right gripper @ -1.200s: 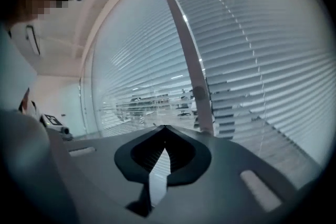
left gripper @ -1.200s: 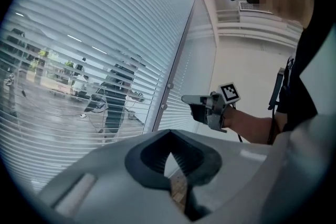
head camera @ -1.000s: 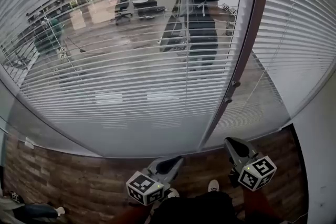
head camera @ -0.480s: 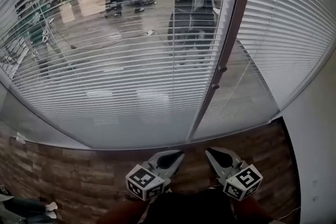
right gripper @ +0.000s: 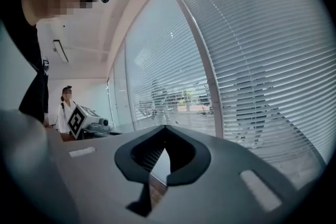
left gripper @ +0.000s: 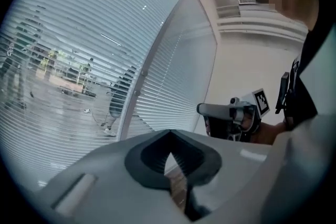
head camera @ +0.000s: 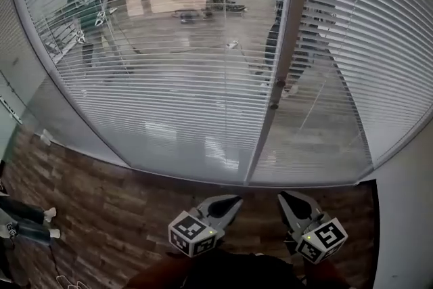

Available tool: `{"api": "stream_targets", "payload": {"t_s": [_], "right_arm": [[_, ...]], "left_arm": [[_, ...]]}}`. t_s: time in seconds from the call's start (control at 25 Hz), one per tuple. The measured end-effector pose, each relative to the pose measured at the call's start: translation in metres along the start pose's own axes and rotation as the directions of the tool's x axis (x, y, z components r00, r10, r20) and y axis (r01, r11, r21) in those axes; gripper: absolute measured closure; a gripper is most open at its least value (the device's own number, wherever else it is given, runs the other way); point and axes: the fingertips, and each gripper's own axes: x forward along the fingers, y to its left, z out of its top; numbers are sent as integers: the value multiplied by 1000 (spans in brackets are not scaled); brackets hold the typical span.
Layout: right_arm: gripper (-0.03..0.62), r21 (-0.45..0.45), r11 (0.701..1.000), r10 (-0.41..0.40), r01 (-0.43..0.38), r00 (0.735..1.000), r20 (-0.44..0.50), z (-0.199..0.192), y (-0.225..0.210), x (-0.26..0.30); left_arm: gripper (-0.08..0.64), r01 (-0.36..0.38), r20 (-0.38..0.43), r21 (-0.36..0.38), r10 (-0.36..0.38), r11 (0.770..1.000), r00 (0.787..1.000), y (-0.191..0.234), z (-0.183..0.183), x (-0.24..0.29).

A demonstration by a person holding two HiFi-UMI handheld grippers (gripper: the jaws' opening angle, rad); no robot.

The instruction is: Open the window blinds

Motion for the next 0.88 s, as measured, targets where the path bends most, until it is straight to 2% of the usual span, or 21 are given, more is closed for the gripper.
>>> {"api": "stream_targets", "payload": {"t_s": [0.24, 0.44, 0.6, 0.76, 0.88], "right_arm": [[568, 8, 998, 68, -69, 998, 5, -3, -9, -80], [568, 25, 992, 122, -122, 993, -5, -2, -9, -114], [568, 12, 989, 147, -147, 989, 3, -3, 3, -118], [568, -18, 994, 104, -104, 994, 11, -1, 1, -117], [568, -16, 998, 63, -62, 998, 18, -6, -1, -111]], "left_arm": [[560, -51, 15, 7, 51, 999, 999, -87, -14, 20], [558, -114, 7, -10, 114, 993, 993, -126, -5, 22], [558, -148, 4, 13, 148, 989, 989, -127, -7, 8], [558, -187, 11, 39, 187, 982, 982, -113, 5, -1], [558, -180, 29, 69, 178, 981, 984, -99, 5, -7]]}}
